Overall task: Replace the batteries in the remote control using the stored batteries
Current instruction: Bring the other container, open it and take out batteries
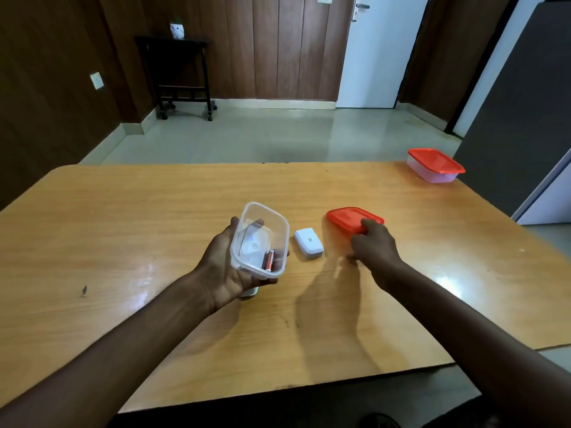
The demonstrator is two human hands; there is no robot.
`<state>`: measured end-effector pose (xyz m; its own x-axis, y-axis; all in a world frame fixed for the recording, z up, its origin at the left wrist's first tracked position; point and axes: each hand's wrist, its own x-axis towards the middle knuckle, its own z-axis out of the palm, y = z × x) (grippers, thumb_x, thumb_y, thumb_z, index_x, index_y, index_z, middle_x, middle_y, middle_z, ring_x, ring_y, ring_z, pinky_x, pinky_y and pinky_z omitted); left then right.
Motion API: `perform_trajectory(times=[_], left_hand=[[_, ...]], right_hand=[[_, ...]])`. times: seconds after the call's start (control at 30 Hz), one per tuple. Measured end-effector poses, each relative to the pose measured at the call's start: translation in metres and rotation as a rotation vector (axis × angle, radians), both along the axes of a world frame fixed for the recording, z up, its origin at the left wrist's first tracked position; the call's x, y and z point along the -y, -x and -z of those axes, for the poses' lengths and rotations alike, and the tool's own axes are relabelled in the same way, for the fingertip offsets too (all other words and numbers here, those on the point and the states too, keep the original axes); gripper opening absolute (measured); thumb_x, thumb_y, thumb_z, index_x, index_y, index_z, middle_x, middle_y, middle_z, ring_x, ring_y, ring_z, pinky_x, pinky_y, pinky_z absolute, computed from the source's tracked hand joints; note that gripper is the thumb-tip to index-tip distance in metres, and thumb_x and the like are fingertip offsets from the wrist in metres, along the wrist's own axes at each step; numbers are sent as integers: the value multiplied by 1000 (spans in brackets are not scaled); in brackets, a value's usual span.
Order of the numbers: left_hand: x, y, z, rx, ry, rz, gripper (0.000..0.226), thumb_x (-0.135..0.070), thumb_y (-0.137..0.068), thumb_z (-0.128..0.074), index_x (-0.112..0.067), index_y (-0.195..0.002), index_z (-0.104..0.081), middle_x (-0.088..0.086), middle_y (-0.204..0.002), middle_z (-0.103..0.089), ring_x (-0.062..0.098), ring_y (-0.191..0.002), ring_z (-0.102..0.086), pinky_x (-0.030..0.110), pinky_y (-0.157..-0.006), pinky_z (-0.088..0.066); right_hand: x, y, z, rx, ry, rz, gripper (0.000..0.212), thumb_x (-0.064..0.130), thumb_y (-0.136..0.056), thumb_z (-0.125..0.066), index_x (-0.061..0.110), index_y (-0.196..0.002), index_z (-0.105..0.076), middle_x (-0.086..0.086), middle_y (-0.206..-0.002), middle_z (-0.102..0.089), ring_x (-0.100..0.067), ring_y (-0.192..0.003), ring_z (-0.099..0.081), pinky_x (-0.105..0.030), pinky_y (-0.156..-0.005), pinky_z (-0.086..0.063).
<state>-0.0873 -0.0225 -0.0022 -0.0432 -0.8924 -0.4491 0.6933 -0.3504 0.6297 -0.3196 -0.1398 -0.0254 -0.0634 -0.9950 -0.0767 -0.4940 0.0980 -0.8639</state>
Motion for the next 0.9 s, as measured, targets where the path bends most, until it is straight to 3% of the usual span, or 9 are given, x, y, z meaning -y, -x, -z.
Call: perform_trajectory(times=[0.07, 0.17, 0.3, 0.37, 0.47, 0.63, 0.7, 0.8, 0.9], left_hand=[[-1, 1, 1, 9, -5, -1, 56, -57, -100, -40, -20, -136, -61, 34, -140, -52, 40, -104, -56, 42, -65, -57], [0, 3, 3, 5, -21, 0, 59, -60, -99, -37, -21, -140, -56, 32, -139, -54, 39, -104, -57, 46, -69, -58], [0, 5, 7, -30, -41, -21, 61, -60, -99, -39, -19, -139, -57, 29, -135, -59, 39, -109, -57, 53, -98, -46], [1, 7, 8, -16, -25, -20, 60, -61, -100, -36, -18, -135, -61, 25, -122, -68, 38, -103, -64, 52, -91, -53], [2, 14, 8, 32, -1, 7, 62, -60, -102, -29, -15, -128, -63, 21, -112, -73, 36, -90, -72, 47, -74, -59], [2, 32, 11, 194, 25, 61, 48, -39, -108, -34, -6, -134, -58, 23, -122, -69, 41, -110, -68, 55, -90, -56], [1, 38, 12, 292, 2, 67, 36, -28, -105, -46, -8, -131, -60, 21, -119, -72, 41, -107, -70, 56, -90, -57], [2, 43, 16, 450, 41, 60, 32, -9, -98, -58, -15, -128, -61, 9, -102, -77, 28, -84, -75, 40, -68, -64], [0, 50, 19, 553, 56, 100, 40, 5, -92, -60, -11, -128, -62, 16, -112, -74, 24, -82, -74, 33, -68, -63]], right_hand=[[-1, -2, 0, -122, -83, -60, 49, 7, -84, -47, 7, -132, -58, -8, -108, -63, -31, -82, -63, -41, -66, -59], [0, -5, -3, -307, -136, -128, 28, 16, -84, -46, 4, -102, -65, -17, -112, -65, -33, -89, -60, -40, -78, -54], [-5, -12, -5, -444, 39, -143, 42, 24, -87, -55, 11, -126, -63, -12, -119, -66, -32, -107, -63, -36, -85, -50], [-18, -19, -11, -290, 182, -217, 35, 33, -91, -60, 19, -121, -69, -2, -96, -73, -17, -87, -68, -30, -73, -51], [-42, -31, -16, 25, 70, -417, 16, 41, -91, -65, 27, -94, -73, 0, -72, -74, -12, -55, -68, -27, -45, -46], [-43, -27, -19, 154, -60, -417, 5, 9, -87, -67, 11, -91, -70, -9, -65, -70, -25, -49, -68, -31, -41, -51], [-35, -19, -21, 59, -64, -385, 12, 11, -85, -66, 6, -95, -70, -14, -66, -69, -26, -45, -66, -32, -42, -53], [-25, -4, -21, -177, -77, -379, 24, 12, -78, -61, 6, -101, -66, -16, -64, -71, -28, -46, -69, -35, -44, -58], [-19, 7, -19, -361, -84, -386, 35, 11, -77, -59, 17, -112, -56, -13, -64, -73, -28, -47, -71, -34, -49, -61]])
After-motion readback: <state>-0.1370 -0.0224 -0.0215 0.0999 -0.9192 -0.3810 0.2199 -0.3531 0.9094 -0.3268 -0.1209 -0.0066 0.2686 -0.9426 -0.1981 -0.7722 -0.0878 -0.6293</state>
